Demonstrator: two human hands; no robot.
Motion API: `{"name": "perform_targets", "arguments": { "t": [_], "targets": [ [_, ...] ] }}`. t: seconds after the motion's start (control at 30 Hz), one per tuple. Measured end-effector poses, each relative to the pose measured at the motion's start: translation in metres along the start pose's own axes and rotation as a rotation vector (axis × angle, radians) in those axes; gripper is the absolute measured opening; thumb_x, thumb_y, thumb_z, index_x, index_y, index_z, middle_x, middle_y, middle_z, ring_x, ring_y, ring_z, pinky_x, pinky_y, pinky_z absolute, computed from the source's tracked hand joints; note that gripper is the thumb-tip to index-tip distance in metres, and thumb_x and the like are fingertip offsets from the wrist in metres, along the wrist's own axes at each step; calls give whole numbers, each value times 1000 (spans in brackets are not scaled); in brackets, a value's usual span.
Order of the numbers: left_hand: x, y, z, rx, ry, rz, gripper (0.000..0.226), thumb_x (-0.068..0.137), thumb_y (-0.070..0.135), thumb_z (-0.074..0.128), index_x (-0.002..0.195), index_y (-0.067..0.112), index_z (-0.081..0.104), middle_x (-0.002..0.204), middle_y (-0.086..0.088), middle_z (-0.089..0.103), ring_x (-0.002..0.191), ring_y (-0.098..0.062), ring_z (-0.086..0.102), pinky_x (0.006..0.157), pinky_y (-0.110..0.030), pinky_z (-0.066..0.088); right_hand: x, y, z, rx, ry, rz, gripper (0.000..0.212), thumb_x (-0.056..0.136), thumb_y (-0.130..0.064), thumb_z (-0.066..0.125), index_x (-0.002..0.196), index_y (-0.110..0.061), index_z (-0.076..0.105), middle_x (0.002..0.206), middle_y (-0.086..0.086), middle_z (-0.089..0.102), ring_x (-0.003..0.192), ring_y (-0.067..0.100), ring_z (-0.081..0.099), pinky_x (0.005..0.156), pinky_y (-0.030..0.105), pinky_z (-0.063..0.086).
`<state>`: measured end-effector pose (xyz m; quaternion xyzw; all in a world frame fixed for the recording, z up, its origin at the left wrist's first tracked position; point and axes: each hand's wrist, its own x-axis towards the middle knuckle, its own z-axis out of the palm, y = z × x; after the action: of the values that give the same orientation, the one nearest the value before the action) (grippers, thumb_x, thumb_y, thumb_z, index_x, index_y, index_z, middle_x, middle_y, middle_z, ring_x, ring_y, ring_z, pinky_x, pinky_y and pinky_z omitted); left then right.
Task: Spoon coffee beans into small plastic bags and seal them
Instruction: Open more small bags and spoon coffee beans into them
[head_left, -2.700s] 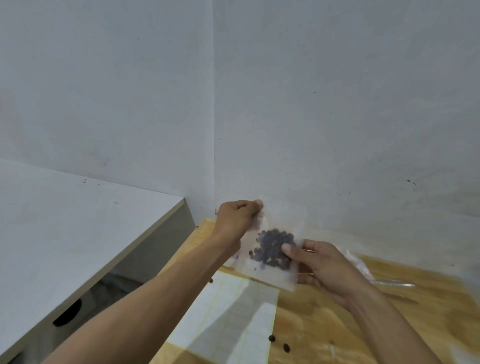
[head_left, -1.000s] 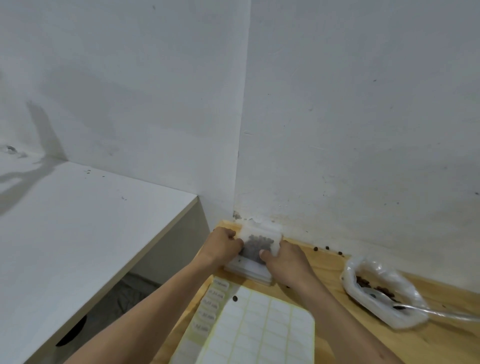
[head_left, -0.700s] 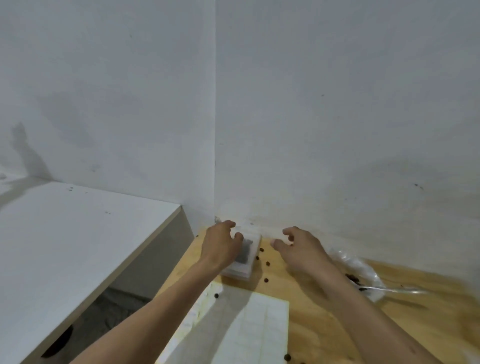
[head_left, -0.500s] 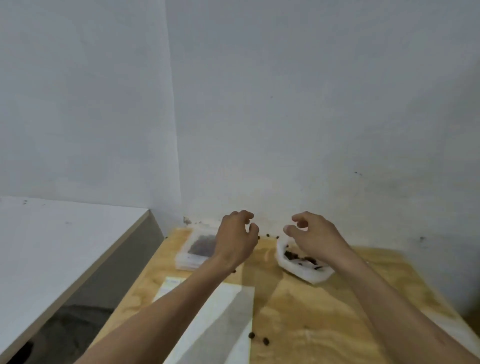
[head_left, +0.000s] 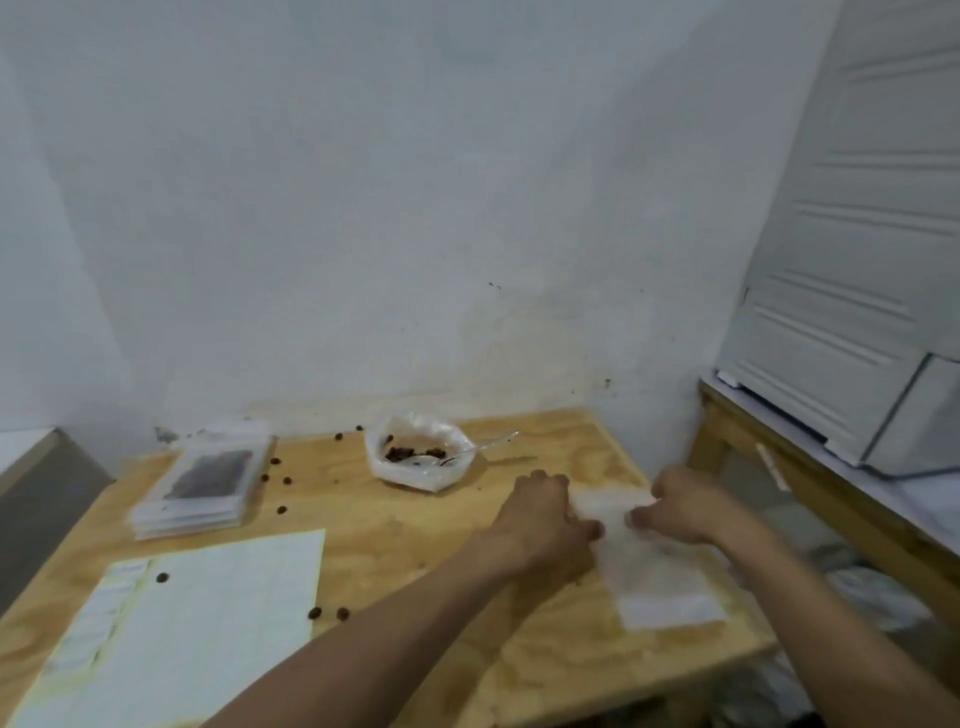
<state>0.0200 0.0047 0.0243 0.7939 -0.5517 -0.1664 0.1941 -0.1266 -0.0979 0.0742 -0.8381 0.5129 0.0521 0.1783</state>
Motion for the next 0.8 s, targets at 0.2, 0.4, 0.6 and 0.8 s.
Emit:
{"name": "perform_targets", "arguments": {
  "t": [0.2, 0.4, 0.6, 0.8],
  "targets": [
    [7, 11, 11, 182, -166, -60, 95, 73, 76, 71, 141, 14, 45, 139, -11, 32, 130, -34, 30, 107, -46, 34, -4, 18, 18, 107, 49, 60, 59, 86, -33, 80, 134, -9, 55, 131, 12, 62, 110, 29, 66, 89, 38, 59],
    [6, 7, 15, 80, -115, -83, 101, 66, 74, 77, 144, 21, 42, 138, -6, 33, 130, -31, 30, 108, -45, 34, 2, 31, 16, 201, 285, 36, 34, 93, -20, 70, 127, -21, 68, 126, 7, 69, 110, 31, 65, 80, 35, 54],
    [2, 4, 27, -20, 31, -82, 101, 66, 67, 82, 145, 18, 40, 138, -4, 38, 129, -26, 33, 107, -39, 34, 6, 38, 24, 346, 379, -98, 15, 94, -12, 65, 100, -22, 74, 101, 1, 75, 96, 25, 68, 76, 32, 54],
    [-12, -3, 7, -761, 463, 36, 18, 90, 15, 76, 101, 13, 62, 97, -5, 67, 89, -19, 62, 74, -20, 51, 22, 36, 16, 940, 242, -144, 17, 96, -4, 65, 106, -18, 69, 99, 11, 71, 85, 24, 70, 83, 42, 58]
  ]
}}
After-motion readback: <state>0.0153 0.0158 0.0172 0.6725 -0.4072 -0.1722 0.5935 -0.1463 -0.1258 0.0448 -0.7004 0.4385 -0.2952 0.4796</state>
